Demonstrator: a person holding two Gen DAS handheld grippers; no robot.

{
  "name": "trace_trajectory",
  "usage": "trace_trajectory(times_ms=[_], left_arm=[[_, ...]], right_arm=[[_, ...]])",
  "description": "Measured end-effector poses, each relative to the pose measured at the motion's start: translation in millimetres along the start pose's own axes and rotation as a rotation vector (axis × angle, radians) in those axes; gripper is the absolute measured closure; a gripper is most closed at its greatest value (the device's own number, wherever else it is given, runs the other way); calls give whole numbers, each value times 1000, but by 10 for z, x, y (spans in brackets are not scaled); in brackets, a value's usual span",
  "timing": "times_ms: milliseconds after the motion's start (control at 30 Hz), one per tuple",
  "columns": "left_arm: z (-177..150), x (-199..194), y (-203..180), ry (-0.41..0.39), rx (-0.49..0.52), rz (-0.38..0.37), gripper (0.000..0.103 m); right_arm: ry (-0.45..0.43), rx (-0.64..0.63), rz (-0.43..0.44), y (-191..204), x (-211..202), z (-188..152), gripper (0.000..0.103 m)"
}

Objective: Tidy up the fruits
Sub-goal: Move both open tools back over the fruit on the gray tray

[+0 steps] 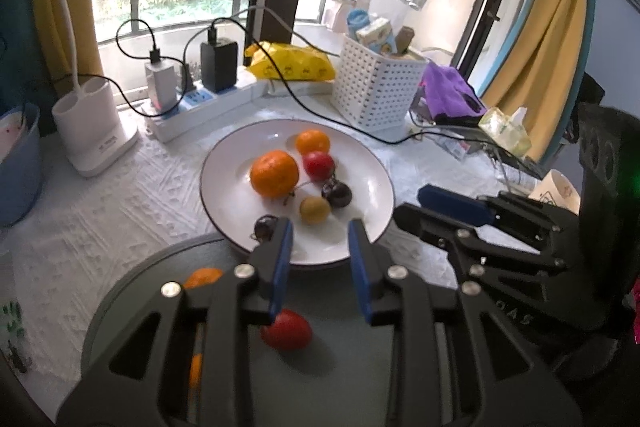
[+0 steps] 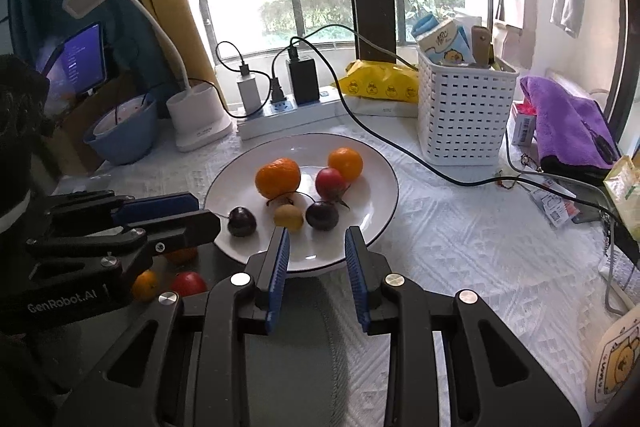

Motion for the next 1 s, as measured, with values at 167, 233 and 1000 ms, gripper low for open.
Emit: trace_trajectory(times_ms=[167,233,1000], left_arm=[[-26,-182,21,-26,-2,12,73],[-43,-259,33,-37,-3,19,73],[-503,-786,314,-75,-83,82,57]], right_arm=[[-9,-12,0,88,-89,-29,73],[-14,-17,-1,130,-131,-38,73],[-7,-87,24,645,-296,-254,73]])
Point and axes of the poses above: each gripper's, at about its wrist camera, not at the fingertips, and x roughly the way its jaws point, y to its left, z to its top, the point moved 9 cm from there along x, roughly the way its jaws point, and after that the axes turned 10 degrees about x, right-handed, at the moved point
